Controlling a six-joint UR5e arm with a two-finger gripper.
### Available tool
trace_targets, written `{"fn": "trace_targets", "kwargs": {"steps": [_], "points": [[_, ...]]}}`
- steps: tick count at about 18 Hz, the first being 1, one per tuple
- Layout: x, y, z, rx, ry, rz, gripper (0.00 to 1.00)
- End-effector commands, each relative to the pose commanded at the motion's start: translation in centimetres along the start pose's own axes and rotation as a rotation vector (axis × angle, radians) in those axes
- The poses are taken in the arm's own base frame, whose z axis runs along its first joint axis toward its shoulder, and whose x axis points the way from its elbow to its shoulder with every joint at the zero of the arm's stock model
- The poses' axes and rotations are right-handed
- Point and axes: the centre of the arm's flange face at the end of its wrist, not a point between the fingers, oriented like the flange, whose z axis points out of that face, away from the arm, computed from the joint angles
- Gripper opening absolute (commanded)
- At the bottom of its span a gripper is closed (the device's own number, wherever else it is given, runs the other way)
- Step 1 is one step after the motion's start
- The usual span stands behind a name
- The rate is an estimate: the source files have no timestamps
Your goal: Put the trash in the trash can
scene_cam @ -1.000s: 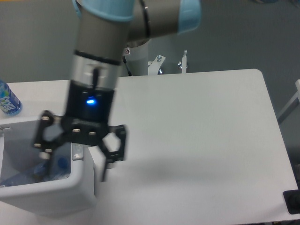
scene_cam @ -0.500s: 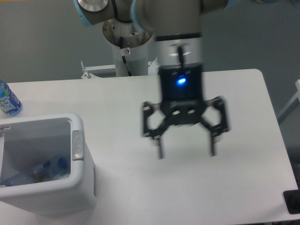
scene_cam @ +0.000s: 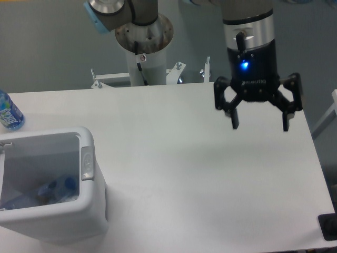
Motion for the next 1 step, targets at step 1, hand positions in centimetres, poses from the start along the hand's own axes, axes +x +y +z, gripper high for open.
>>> {"fn": "trace_targets", "kwargs": {"steps": [1], "points": [[-0.05,-0.03,-0.08,0.001,-0.003,0.0,1.0]]}}
